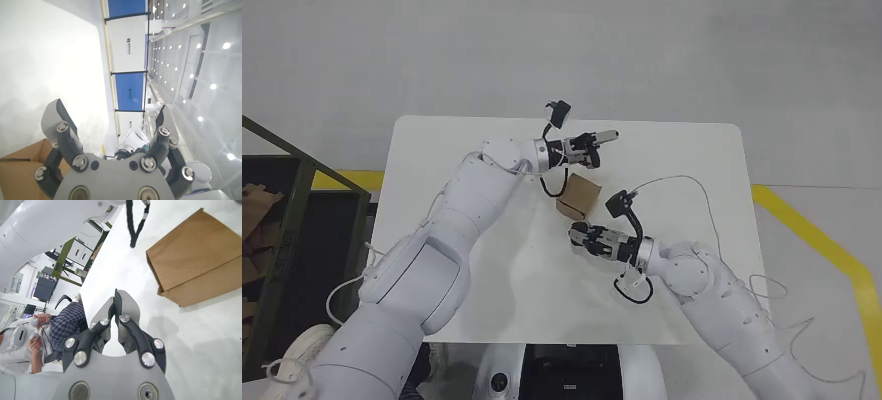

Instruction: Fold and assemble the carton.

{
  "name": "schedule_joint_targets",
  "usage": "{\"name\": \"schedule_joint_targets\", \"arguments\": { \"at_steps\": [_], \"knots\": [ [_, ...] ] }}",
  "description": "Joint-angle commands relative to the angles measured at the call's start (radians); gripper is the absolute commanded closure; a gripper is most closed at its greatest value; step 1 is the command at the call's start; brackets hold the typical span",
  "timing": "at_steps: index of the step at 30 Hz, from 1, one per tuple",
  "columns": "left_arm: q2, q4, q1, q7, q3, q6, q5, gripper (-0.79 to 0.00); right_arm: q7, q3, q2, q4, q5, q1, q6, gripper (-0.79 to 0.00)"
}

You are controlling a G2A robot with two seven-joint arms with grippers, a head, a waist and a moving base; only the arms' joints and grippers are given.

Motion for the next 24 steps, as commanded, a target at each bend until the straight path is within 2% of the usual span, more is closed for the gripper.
{"name": "schedule_joint_targets", "arguments": {
  "at_steps": [1, 4, 7, 10, 14, 17, 24],
  "knots": [
    [0.01, 0.008, -0.009, -0.01, -0.022, -0.004, -0.02, -0.785, 0.019, 0.011, 0.002, -0.009, 0.045, -0.007, 0.005, 0.0],
    [0.03, 0.025, -0.021, -0.024, -0.049, -0.008, -0.028, -0.785, 0.067, 0.048, 0.01, -0.015, 0.144, -0.014, 0.035, 0.0],
    [0.049, 0.043, -0.019, -0.029, -0.065, -0.006, -0.012, -0.785, 0.106, 0.103, 0.019, -0.011, 0.236, -0.021, 0.106, 0.0],
    [0.068, 0.049, -0.006, -0.026, -0.078, -0.012, 0.005, -0.785, 0.139, 0.144, 0.028, -0.006, 0.26, -0.026, 0.18, 0.0],
    [0.089, 0.033, 0.019, -0.011, -0.102, -0.029, 0.005, -0.785, 0.214, 0.133, 0.031, -0.021, 0.271, -0.033, 0.195, 0.0],
    [0.102, 0.013, 0.037, -0.001, -0.121, -0.022, -0.001, -0.785, 0.209, 0.129, 0.031, -0.029, 0.268, -0.035, 0.199, 0.0],
    [0.127, -0.064, 0.105, -0.07, -0.148, 0.054, -0.014, -0.785, 0.132, 0.131, 0.027, 0.027, 0.236, -0.016, 0.241, 0.0]
  ]
}}
